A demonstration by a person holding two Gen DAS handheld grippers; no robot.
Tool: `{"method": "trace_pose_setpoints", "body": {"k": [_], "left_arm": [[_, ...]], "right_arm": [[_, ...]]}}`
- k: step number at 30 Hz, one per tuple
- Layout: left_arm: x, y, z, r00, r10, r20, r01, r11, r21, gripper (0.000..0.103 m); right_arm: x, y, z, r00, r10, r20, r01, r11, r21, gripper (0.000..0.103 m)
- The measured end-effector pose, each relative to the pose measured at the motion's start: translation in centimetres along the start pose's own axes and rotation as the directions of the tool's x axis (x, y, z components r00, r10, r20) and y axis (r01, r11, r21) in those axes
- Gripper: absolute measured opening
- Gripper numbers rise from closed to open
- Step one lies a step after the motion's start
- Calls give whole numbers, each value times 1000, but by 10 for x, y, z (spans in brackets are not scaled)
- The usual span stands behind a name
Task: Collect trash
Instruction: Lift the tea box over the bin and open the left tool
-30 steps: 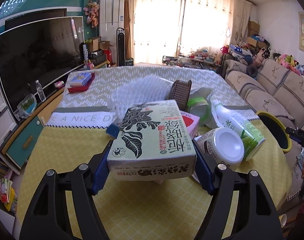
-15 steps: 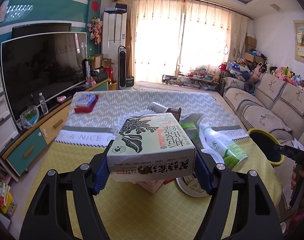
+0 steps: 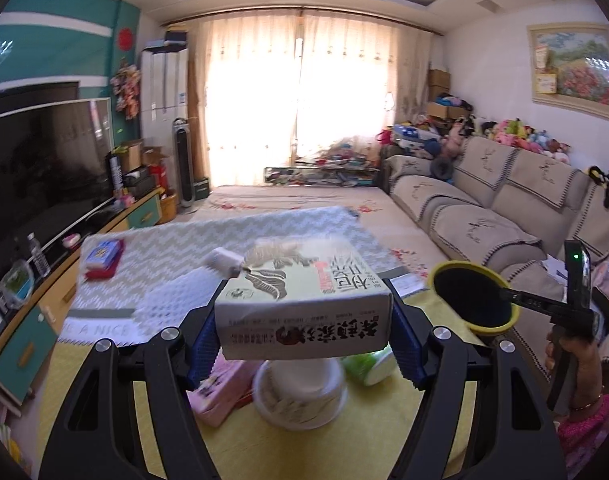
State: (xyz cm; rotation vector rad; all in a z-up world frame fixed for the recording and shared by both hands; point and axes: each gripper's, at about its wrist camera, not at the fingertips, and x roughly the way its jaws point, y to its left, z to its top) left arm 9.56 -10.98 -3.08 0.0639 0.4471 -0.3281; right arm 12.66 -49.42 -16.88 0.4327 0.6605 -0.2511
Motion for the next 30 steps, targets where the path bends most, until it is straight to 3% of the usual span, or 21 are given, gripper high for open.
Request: {"method": "trace_pose_setpoints", "body": {"k": [5, 12, 19, 26, 30], "left_arm": [[27, -55, 21, 992, -127, -2, 127, 990, 64, 71], [80, -125, 41, 958, -287, -21, 288, 955, 71, 71], [147, -209, 56, 932, -341, -120, 357, 920, 158, 71], [222, -284, 39, 895, -359, -267, 415, 888, 198, 71], [244, -300, 21, 889, -341, -306, 411, 888, 206, 71]], "right_arm": [[-9, -26, 6, 999, -35, 31, 33, 999, 42, 48], [-12, -59, 9, 997, -67, 35, 64, 995, 82, 48], [-13, -93, 12, 994, -95, 45, 87, 985, 147, 48], [-8, -116, 10, 994, -104, 30, 97, 979, 180, 48], [-4, -118, 8, 995, -98, 20, 92, 979, 184, 48]]}}
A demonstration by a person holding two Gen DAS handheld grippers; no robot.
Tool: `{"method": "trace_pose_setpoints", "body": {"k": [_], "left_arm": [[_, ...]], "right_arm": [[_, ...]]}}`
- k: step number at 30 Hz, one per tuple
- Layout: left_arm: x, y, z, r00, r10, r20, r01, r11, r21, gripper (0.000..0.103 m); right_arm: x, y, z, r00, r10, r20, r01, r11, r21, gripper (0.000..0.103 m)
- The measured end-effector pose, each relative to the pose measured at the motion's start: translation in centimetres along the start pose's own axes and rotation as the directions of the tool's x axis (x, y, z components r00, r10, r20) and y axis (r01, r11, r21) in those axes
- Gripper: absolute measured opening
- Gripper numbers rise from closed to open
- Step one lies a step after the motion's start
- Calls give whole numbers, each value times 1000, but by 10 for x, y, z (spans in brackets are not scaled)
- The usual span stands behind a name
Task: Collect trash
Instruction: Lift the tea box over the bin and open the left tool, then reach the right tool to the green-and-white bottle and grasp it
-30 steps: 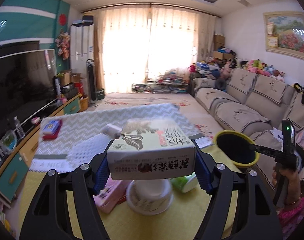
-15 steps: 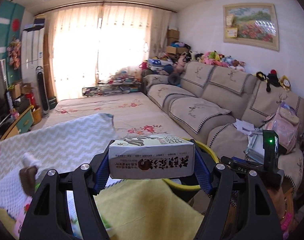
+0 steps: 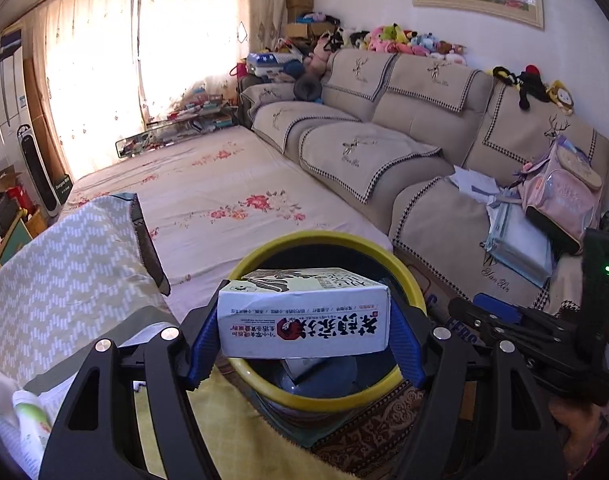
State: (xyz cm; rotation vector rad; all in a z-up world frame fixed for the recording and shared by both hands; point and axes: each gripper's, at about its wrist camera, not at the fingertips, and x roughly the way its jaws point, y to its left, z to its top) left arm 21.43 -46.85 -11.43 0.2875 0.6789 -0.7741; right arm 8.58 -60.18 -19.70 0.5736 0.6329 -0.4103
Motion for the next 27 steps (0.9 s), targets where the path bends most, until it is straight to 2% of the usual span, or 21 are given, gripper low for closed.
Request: {"method": "trace_pose_setpoints", "body": {"k": [2, 3, 4, 6, 8, 11, 16, 18, 22, 27], "left_arm": [[11, 2, 1, 1000, -9, -21, 9, 1000, -15, 76], [14, 2, 2, 1000, -3, -15, 2, 1000, -18, 84], [5, 8, -1, 1000, 7, -1, -7, 1000, -23, 88], [-1, 9, 1, 1000, 19, 22, -18, 999, -35, 88], [-17, 14, 0, 999, 21, 44, -19, 998, -59, 89], [-53, 24, -4, 995, 30, 99, -21, 995, -93, 98], [-114, 44, -22, 981, 106, 163, -82, 986, -144, 98], [-139, 54, -32, 973, 144, 182, -115, 980, -164, 98], [-195, 85, -55, 943, 254, 215, -204, 952, -230, 98], [-248, 135, -91, 910, 371, 187, -292, 891, -347, 98]], "right_arm": [[1, -1, 0, 1000, 3, 1, -3, 1000, 4, 53], [1, -1, 0, 1000, 4, 1, -4, 1000, 5, 53], [1, -1, -1, 1000, 7, -1, -7, 1000, 4, 53], [0, 0, -1, 1000, 8, -2, -8, 1000, 2, 53], [0, 1, -1, 1000, 11, -1, -11, 1000, -1, 53], [-1, 6, -2, 1000, 16, -1, -16, 1000, -8, 54], [1, 21, -8, 999, 39, -21, -40, 998, -39, 55], [3, 30, -11, 998, 54, -33, -56, 997, -57, 55], [6, 55, -20, 994, 89, -63, -95, 990, -107, 56], [4, 98, -36, 984, 148, -103, -165, 968, -190, 56]]}}
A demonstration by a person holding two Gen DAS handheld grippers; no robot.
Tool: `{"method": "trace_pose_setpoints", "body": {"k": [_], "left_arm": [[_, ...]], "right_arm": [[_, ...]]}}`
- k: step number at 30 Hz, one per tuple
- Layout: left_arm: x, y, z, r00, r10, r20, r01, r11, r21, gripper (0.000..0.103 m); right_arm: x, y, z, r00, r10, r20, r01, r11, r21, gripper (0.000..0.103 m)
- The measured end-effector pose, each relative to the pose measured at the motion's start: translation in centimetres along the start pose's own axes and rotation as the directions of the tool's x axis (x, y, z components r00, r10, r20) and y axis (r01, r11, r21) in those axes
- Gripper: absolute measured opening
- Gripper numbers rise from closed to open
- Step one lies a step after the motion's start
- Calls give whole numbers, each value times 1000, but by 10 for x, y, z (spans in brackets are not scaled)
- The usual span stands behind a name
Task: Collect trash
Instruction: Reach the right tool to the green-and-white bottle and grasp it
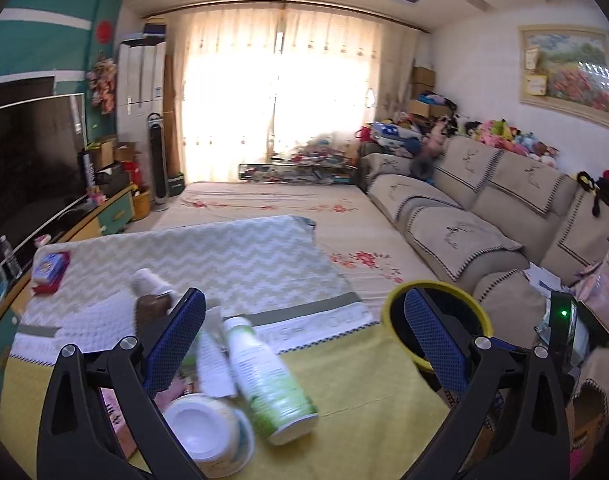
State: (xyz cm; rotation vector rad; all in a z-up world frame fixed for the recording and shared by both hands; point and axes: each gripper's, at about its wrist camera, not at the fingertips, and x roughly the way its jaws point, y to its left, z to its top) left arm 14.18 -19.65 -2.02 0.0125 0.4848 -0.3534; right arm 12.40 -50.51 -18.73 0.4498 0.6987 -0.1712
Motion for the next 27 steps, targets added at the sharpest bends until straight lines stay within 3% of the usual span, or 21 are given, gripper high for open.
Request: {"method": "trace_pose_setpoints", "body": {"k": [7, 15, 22, 27], "left_arm": [[-43, 82, -25, 989, 146, 15, -144, 984, -102, 98], [-69, 120, -50, 977, 213, 13, -209, 967, -145, 98], [-81, 135, -64, 975, 222, 12, -216, 957, -193, 98], [-79, 139, -69, 977, 215, 5, -209, 955, -209, 98]], "right_arm": [[0, 79, -17, 991, 127, -51, -134, 977, -165, 56], [-17, 159, -42, 959, 270, -84, -283, 893, -350, 56], [-8, 204, -68, 950, 281, -133, -311, 850, -425, 58], [4, 223, -81, 964, 228, -139, -267, 849, -457, 58]]}}
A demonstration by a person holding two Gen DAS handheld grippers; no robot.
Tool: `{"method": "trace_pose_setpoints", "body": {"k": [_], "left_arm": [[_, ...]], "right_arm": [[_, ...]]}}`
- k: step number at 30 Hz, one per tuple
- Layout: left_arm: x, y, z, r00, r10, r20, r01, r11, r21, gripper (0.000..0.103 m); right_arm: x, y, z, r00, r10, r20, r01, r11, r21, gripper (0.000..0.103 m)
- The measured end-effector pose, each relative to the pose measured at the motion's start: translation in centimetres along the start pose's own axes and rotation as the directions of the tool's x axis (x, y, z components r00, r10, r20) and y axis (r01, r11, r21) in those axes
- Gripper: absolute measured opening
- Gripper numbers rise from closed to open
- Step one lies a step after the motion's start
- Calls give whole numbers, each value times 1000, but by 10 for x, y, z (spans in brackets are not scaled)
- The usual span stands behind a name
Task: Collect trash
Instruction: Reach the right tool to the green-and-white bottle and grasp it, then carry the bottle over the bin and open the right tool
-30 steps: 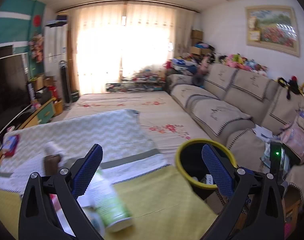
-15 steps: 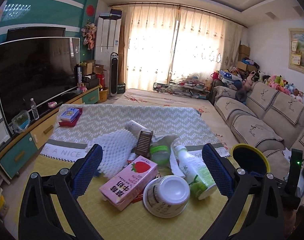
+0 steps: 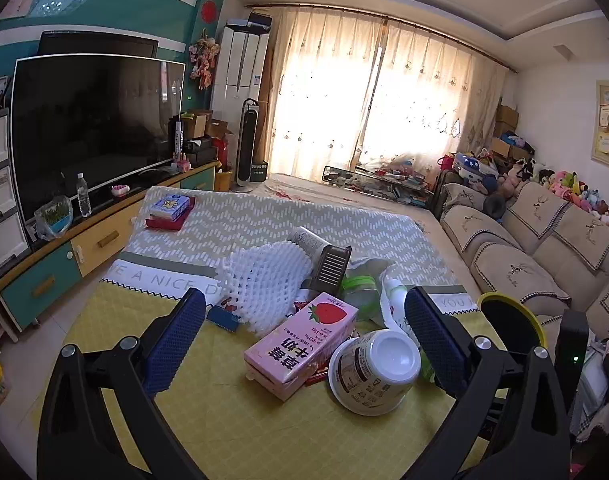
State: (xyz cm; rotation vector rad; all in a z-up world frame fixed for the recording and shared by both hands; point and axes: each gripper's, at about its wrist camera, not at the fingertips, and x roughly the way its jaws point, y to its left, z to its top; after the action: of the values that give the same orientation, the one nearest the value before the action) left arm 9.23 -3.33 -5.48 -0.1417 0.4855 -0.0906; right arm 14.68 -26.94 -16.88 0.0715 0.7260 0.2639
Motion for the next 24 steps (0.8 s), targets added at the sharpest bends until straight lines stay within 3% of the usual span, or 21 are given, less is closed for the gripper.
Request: {"method": "trace_pose_setpoints", "body": {"k": [12, 13, 14, 24], "left_arm": [[5, 4, -7, 1000, -15, -16, 15, 1000, -8, 98], [7, 3, -7, 1000, -16, -18, 16, 1000, -5, 98], [6, 3, -8, 1000, -17, -18, 17, 1000, -2, 98], [10, 2, -8, 1000, -16, -20, 16, 1000, 4, 98]], "right_arm": [[27, 5, 4, 998, -51, -44, 50, 998, -24, 61], [26, 5, 4, 998, -48, -41, 47, 998, -28, 55], [24, 5, 5, 998, -52, -31, 51, 998, -30, 49], [-29, -4, 30, 985, -45, 167, 51, 998, -34, 49]]}}
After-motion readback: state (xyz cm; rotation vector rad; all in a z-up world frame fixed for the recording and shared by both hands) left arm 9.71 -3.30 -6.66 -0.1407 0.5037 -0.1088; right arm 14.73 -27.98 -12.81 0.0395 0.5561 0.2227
